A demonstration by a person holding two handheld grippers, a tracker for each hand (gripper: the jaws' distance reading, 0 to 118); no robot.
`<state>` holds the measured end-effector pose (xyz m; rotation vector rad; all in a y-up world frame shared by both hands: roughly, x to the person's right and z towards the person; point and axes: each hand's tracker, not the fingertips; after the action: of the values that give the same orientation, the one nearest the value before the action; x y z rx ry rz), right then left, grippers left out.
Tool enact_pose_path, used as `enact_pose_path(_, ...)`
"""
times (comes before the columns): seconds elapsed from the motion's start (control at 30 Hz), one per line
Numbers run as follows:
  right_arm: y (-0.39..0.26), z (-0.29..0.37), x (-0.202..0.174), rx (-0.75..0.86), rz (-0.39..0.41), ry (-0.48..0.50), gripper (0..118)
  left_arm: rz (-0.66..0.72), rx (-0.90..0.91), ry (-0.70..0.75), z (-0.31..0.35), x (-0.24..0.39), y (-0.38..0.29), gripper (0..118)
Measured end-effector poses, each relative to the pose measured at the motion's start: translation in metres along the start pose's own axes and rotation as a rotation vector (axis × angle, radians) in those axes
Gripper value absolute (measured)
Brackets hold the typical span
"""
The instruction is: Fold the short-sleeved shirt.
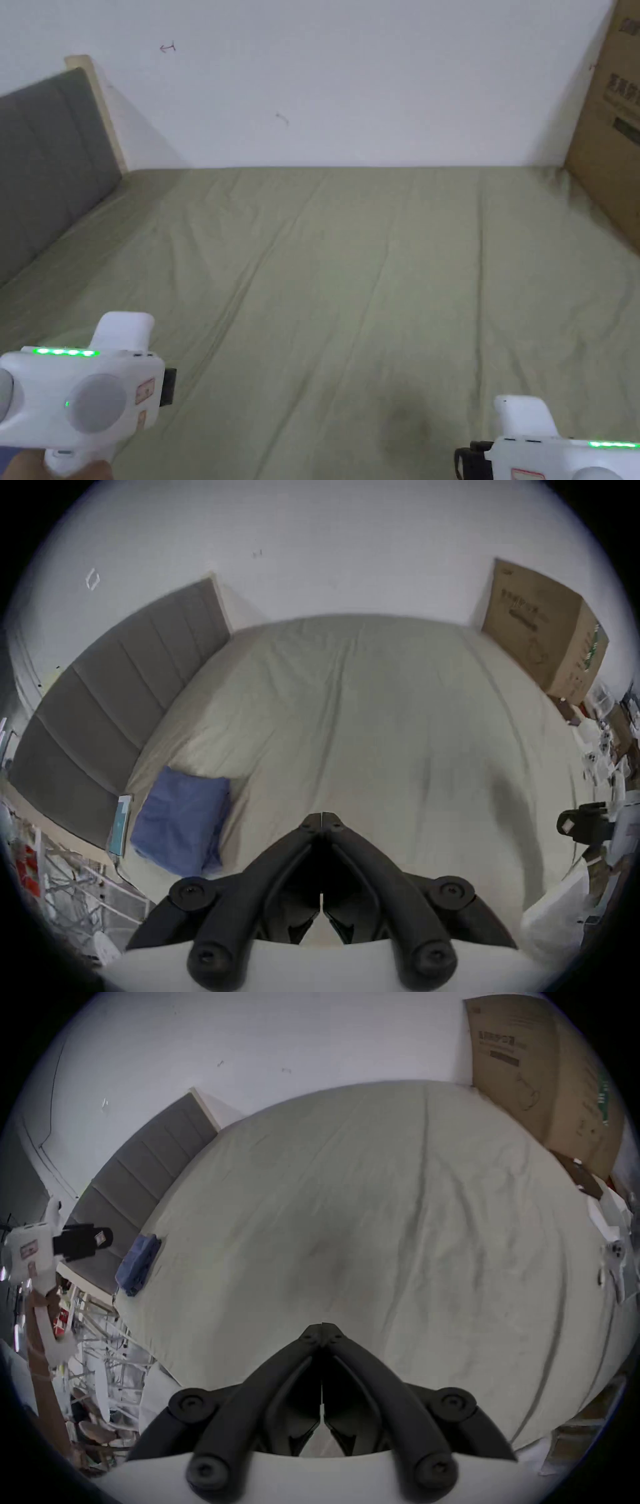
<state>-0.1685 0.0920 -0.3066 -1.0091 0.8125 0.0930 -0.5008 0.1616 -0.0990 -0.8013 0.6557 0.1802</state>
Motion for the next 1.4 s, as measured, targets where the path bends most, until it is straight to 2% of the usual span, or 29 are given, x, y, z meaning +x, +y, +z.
enact_pose_path(0.13,0.009,0.036,-0.001,0.151,0.063,-0.133,0,-0.013,0.225,0.094,0.044,0.05,-0.002,0)
enact_pose_path(0.2,0.018,0.058,-0.002,0.232,0.054,-0.16,0,0.017,0.313,0.037,0.065,0.067,0.003,0)
enact_pose_path(0.27,0.029,0.082,-0.005,0.343,0.053,-0.176,0,0.019,0.338,0.005,0.087,0.087,0.012,0)
enact_pose_path(0.43,0.051,0.142,-0.024,0.594,0.123,-0.306,0,-0.01,0.451,0.007,0.121,0.128,0.025,0)
enact_pose_path(0.53,0.056,0.168,-0.036,0.696,0.132,-0.368,0,-0.005,0.469,-0.026,0.136,0.147,0.03,0)
enact_pose_path(0.67,0.052,0.189,-0.049,0.804,0.191,-0.454,0,-0.031,0.558,-0.001,0.156,0.169,0.025,0)
enact_pose_path(0.73,0.047,0.194,-0.05,0.814,0.178,-0.439,0,-0.045,0.578,0.003,0.161,0.175,0.023,0)
enact_pose_path(0.8,0.045,0.197,-0.047,0.805,0.147,-0.38,0,-0.042,0.577,-0.004,0.165,0.177,0.021,0)
enact_pose_path(0.9,0.044,0.194,-0.041,0.773,0.143,-0.351,0,-0.024,0.578,-0.025,0.169,0.176,0.018,0)
enact_pose_path(1.13,0.04,0.189,-0.039,0.756,0.107,-0.351,0,-0.005,0.604,-0.009,0.179,0.169,0.015,0)
enact_pose_path(1.4,0.044,0.201,-0.044,0.801,0.124,-0.363,0,-0.019,0.671,0.011,0.187,0.174,0.016,0)
